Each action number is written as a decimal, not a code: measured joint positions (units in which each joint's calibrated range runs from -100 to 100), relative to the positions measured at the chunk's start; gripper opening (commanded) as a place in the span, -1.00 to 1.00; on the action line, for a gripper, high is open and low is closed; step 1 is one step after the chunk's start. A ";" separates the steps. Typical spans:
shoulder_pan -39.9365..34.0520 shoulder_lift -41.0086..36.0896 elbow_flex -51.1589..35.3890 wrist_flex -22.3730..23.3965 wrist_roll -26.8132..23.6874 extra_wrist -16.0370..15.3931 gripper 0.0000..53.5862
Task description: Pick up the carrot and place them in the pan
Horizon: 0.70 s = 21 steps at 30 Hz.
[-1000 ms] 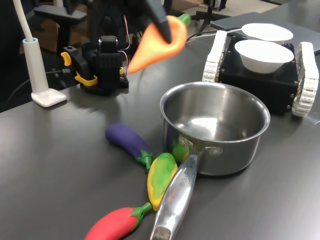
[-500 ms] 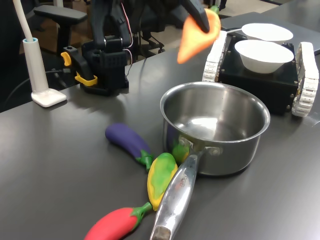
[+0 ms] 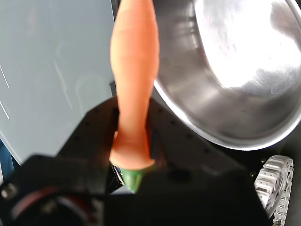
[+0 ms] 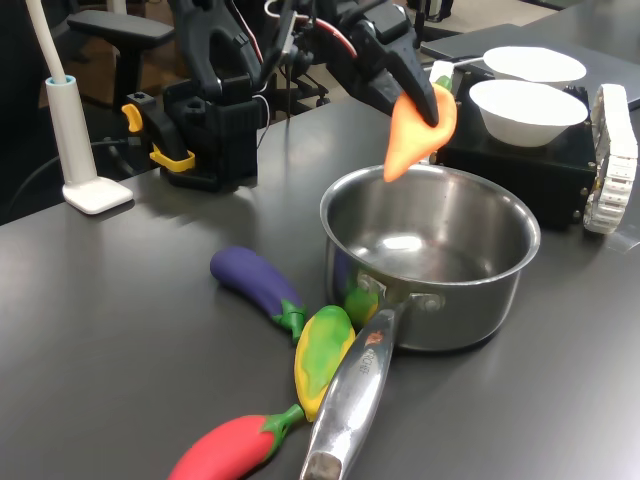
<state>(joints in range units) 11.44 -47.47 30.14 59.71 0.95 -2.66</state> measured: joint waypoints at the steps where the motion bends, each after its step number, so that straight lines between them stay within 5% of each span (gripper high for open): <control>1: -1.10 -0.67 1.18 -0.34 0.00 0.64 -0.97; 21: -11.88 -10.52 21.54 -9.18 -0.29 7.07 -0.96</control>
<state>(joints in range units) -0.44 -58.00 51.67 50.53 0.66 4.41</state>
